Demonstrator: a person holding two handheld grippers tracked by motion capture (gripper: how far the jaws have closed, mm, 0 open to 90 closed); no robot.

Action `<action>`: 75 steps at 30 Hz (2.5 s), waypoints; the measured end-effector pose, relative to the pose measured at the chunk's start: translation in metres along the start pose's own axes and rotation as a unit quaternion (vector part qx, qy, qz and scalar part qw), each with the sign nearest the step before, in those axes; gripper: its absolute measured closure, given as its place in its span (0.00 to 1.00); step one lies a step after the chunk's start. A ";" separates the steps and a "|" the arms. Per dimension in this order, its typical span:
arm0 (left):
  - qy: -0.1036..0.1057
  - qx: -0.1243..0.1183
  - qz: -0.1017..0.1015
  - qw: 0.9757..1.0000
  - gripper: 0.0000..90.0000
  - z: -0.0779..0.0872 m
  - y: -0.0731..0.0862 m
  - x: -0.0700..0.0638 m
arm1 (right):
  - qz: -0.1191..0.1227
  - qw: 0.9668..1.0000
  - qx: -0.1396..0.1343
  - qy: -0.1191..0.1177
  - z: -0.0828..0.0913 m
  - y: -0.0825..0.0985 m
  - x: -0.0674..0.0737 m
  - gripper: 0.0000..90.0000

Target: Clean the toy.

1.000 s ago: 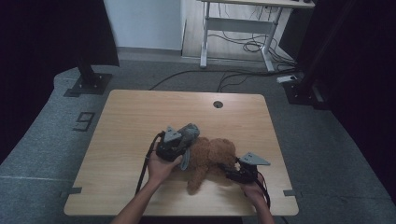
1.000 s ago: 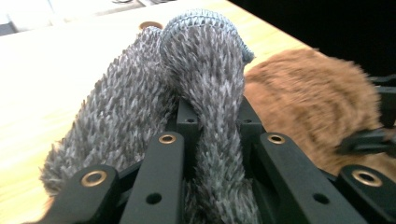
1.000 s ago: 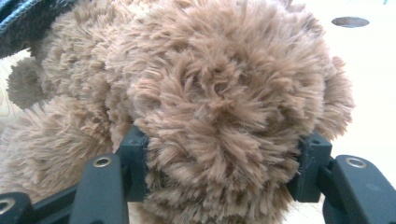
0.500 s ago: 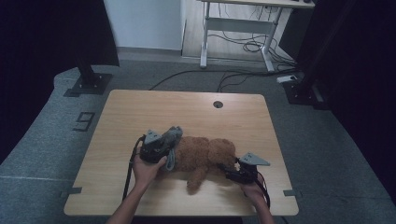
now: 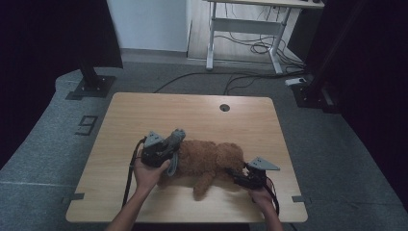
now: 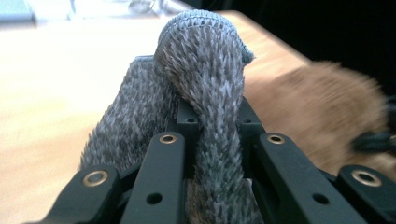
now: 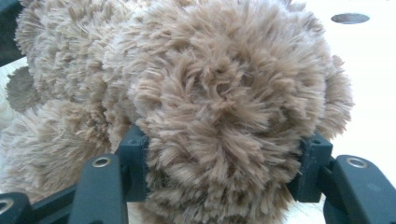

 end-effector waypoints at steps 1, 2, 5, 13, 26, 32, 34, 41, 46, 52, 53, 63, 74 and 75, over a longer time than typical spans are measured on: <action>0.004 -0.005 -0.010 1.000 0.86 0.002 -0.008 -0.008 | 0.000 1.000 0.000 0.000 0.000 0.000 0.000 0.42; 0.010 -0.009 -0.019 1.000 0.86 0.001 -0.015 -0.017 | -0.001 1.000 0.000 0.000 0.000 0.000 0.000 0.42; 0.025 -0.006 -0.045 0.999 0.86 -0.008 -0.034 -0.044 | 0.000 1.000 0.000 0.001 0.000 0.000 0.000 0.42; 0.049 0.036 -0.106 0.993 0.86 -0.064 -0.060 -0.117 | -0.001 1.000 0.000 0.001 0.000 0.000 0.000 0.42; 0.033 0.086 -0.120 0.988 0.86 -0.111 -0.036 -0.130 | 0.005 1.000 0.006 0.003 -0.002 0.003 0.001 0.42; 0.009 0.092 -0.097 0.991 0.86 -0.094 -0.026 -0.096 | 0.002 1.000 0.008 0.002 -0.001 0.003 0.000 0.42; 0.005 0.090 -0.092 0.992 0.86 -0.082 -0.020 -0.082 | 0.004 1.000 0.008 0.002 -0.001 0.003 0.001 0.42; -0.018 0.075 -0.057 0.995 0.86 -0.038 -0.005 -0.031 | 0.005 1.000 0.005 0.002 -0.001 0.004 0.003 0.42; -0.011 0.064 -0.037 0.997 0.86 -0.031 0.011 -0.015 | 0.014 1.000 0.008 0.006 -0.001 0.003 0.005 0.42; -0.024 0.060 -0.012 0.998 0.86 -0.023 0.016 0.006 | 0.013 1.000 0.008 0.002 -0.001 0.004 0.004 0.42; -0.048 0.059 -0.016 0.997 0.86 -0.022 0.018 0.011 | 0.013 1.000 0.007 0.002 -0.001 0.004 0.004 0.42; -0.063 0.086 0.003 0.994 0.86 -0.034 0.047 0.033 | -0.001 1.000 0.005 -0.003 -0.001 0.005 0.000 0.42; 0.001 0.073 0.043 0.996 0.87 -0.039 0.037 0.024 | 0.018 1.000 -0.011 -0.002 0.000 0.003 0.004 0.48; 0.005 0.071 0.046 0.996 0.87 -0.039 0.037 0.024 | 0.021 1.000 -0.014 -0.002 0.000 0.001 0.005 0.50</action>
Point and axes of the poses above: each handheld gripper's, and its own axes: z roughly backward along the jaws, y roughly out of its underside, x roughly to its left, the point moved 5 cm from there along -z, roughly forward along the jaws, and after that the axes turned 13 degrees about x, right-handed, at the moved point
